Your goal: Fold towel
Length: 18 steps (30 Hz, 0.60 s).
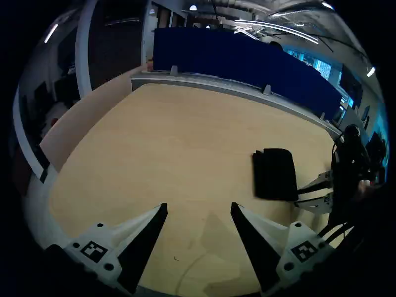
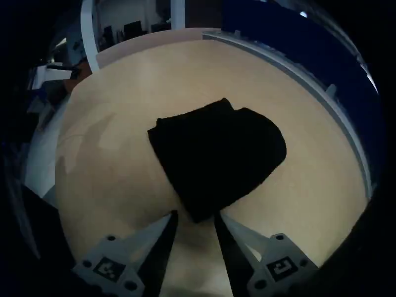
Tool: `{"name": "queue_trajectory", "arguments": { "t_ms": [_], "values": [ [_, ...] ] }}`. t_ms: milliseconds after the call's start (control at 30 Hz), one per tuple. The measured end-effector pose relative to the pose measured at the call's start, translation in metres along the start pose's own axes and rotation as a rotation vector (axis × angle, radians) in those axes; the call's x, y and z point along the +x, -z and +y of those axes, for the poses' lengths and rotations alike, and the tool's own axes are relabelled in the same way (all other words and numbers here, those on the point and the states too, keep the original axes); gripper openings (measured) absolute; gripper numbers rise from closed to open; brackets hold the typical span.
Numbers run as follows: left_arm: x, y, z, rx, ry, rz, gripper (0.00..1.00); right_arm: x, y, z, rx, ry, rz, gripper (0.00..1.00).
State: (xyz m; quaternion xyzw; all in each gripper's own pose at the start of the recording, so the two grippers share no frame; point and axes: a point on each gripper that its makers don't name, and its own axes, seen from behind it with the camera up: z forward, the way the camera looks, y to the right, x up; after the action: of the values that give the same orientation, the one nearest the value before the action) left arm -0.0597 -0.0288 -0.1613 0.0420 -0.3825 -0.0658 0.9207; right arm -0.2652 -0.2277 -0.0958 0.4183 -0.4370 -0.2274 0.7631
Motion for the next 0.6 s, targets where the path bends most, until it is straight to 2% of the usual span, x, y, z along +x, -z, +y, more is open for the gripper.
{"name": "queue_trajectory", "arguments": {
  "t_ms": [167, 300, 500, 600],
  "values": [
    [-0.0023, -0.0003, -0.0001, 0.0, 0.001, -0.002, 0.95, -0.0029, -0.0026, 0.0015, -0.006, -0.018, -0.005, 0.41],
    [-0.0025, 0.0005, 0.0001, -0.001, 0.003, -0.002, 0.95, -0.0017, -0.0038, 0.0016, -0.01, -0.04, 0.002, 0.27],
    [-0.0031, -0.0004, 0.0003, -0.004, 0.003, -0.003, 0.95, -0.002, -0.0039, 0.0023, -0.015, -0.06, 0.011, 0.14],
    [-0.0031, -0.0005, 0.0003, -0.004, -0.002, -0.004, 0.95, -0.0013, -0.0032, 0.0035, -0.023, -0.064, 0.015, 0.1]
  ]
}}
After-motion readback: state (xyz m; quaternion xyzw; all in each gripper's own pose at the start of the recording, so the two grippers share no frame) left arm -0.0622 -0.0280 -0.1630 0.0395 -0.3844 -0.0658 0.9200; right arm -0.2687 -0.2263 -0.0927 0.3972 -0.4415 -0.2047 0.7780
